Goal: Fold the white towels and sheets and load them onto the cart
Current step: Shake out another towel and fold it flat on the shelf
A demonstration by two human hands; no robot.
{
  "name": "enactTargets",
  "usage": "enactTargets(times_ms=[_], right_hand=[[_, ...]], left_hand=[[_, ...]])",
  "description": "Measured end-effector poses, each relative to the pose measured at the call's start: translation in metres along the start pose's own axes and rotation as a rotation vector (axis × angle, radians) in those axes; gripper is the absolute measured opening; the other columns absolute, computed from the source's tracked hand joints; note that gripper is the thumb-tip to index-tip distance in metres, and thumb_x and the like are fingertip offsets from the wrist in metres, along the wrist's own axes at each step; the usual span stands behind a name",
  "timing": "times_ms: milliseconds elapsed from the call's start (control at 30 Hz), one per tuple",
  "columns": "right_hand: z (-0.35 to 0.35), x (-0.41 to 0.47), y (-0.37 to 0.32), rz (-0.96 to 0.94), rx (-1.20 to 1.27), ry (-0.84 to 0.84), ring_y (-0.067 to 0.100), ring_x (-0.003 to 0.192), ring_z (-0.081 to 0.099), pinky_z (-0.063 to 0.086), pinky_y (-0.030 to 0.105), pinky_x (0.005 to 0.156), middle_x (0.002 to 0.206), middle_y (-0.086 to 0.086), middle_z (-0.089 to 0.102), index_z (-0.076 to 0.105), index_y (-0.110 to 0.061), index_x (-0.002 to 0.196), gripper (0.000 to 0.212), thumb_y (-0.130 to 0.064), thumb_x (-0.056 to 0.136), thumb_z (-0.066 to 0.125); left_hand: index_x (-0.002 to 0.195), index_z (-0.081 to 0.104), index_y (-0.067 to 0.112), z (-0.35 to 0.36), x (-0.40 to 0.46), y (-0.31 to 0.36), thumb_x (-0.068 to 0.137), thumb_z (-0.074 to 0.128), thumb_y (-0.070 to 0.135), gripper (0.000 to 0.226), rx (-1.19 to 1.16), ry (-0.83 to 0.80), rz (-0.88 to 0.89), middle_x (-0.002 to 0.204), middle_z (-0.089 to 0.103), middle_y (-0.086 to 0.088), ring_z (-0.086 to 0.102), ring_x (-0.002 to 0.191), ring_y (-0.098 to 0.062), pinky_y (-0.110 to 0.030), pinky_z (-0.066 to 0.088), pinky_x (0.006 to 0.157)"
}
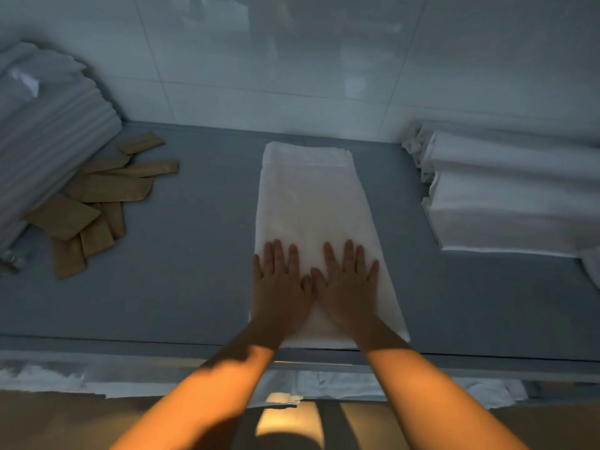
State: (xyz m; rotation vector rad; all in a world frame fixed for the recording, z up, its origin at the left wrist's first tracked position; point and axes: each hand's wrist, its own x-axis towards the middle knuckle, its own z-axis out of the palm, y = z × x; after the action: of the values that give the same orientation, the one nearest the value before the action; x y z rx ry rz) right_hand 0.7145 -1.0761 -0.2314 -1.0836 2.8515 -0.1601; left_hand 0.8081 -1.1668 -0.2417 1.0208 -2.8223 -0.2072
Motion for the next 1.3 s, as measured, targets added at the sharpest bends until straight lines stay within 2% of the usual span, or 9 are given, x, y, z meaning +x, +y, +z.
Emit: enactTargets(times_ms=[267,400,567,767,900,1100,1200,1233,1300], right_hand=[[-0.024,-0.029,0.040,-0.338,-0.030,-0.089,0.018,0.147,-0.010,-0.007,0.041,0.119,0.161,0.001,-0.006,0.006,-0.027,0.152,0.060,-0.051,0.100,0.024],[-0.024,-0.058,0.045,-0.517,-0.065,-0.182,0.019,0.145,-0.020,-0.012,0.042,0.118,0.157,-0.003,-0.017,-0.001,-0.028,0.153,0.080,-0.070,0.089,0.025],[-0.025,-0.063,0.047,-0.467,-0.035,-0.121,0.020,0.148,-0.003,-0.013,0.030,0.116,0.160,0.001,0.002,0.011,-0.022,0.152,0.058,-0.032,0.101,0.036],[-0.023,-0.068,0.047,-0.402,-0.021,-0.103,0.018,0.148,-0.005,-0.015,0.027,0.114,0.160,-0.001,-0.002,0.008,-0.026,0.152,0.073,0.003,0.091,0.038],[-0.024,-0.070,0.051,-0.336,-0.030,-0.102,0.020,0.148,-0.008,-0.009,0.029,0.118,0.160,0.000,-0.007,-0.001,-0.028,0.152,0.080,0.013,0.088,0.026],[-0.028,-0.078,0.064,-0.382,-0.111,-0.192,0.019,0.146,-0.016,-0.012,0.026,0.114,0.158,0.000,-0.020,-0.015,-0.026,0.149,0.093,0.020,0.081,0.029],[-0.033,-0.088,0.066,-0.390,-0.072,-0.275,0.015,0.144,-0.021,-0.010,0.027,0.117,0.155,-0.005,-0.026,-0.017,-0.028,0.149,0.086,0.000,0.089,0.039],[-0.036,-0.089,0.064,-0.367,-0.037,-0.299,0.015,0.145,-0.019,-0.008,0.029,0.118,0.156,-0.006,-0.023,-0.012,-0.028,0.151,0.079,-0.015,0.093,0.041],[-0.041,-0.083,0.051,-0.313,0.048,-0.252,0.017,0.148,-0.004,-0.002,0.031,0.120,0.161,-0.001,-0.004,0.009,-0.026,0.153,0.065,-0.031,0.096,0.038]], left_hand=[[0.145,0.038,0.013,-0.023,0.014,-0.023,0.097,0.043,0.039,0.055,-0.168,0.004,0.207,0.156,0.024,-0.012,0.013,0.147,-0.025,-0.037,0.001,0.119],[0.148,0.030,0.015,-0.033,-0.034,-0.057,0.085,0.057,0.058,0.081,-0.195,-0.156,0.446,0.158,0.007,-0.012,-0.002,0.147,-0.030,-0.041,-0.003,0.119],[0.136,0.048,0.000,-0.047,-0.064,-0.073,0.083,0.066,0.004,0.056,-0.373,-0.076,0.376,0.149,0.030,-0.024,0.013,0.140,-0.038,-0.056,0.029,0.111],[0.130,0.054,-0.004,-0.043,-0.063,-0.066,0.079,0.066,0.000,0.053,-0.328,-0.046,0.385,0.143,0.040,-0.027,0.027,0.137,-0.048,-0.058,0.035,0.107],[0.150,0.024,0.011,-0.040,-0.054,-0.067,0.085,0.048,-0.004,0.070,-0.264,-0.132,0.307,0.159,0.008,-0.009,-0.001,0.148,-0.025,-0.031,0.013,0.117],[0.151,0.009,0.009,-0.046,-0.070,-0.068,0.085,0.040,-0.008,0.074,-0.162,-0.189,0.388,0.159,-0.004,-0.011,-0.010,0.147,-0.027,-0.022,-0.011,0.114],[0.144,0.038,0.005,-0.057,-0.086,-0.069,0.085,0.040,0.018,0.061,-0.118,-0.134,0.413,0.154,0.027,-0.015,0.020,0.144,-0.033,-0.042,0.012,0.119],[0.128,0.059,0.005,-0.061,-0.088,-0.067,0.083,0.040,0.027,0.055,-0.121,-0.063,0.424,0.140,0.050,-0.016,0.042,0.134,-0.035,-0.050,0.028,0.112],[0.087,0.075,0.010,-0.065,-0.080,-0.060,0.082,0.040,0.031,0.041,-0.191,0.143,0.418,0.101,0.073,-0.008,0.067,0.101,-0.030,-0.042,0.044,0.096]])
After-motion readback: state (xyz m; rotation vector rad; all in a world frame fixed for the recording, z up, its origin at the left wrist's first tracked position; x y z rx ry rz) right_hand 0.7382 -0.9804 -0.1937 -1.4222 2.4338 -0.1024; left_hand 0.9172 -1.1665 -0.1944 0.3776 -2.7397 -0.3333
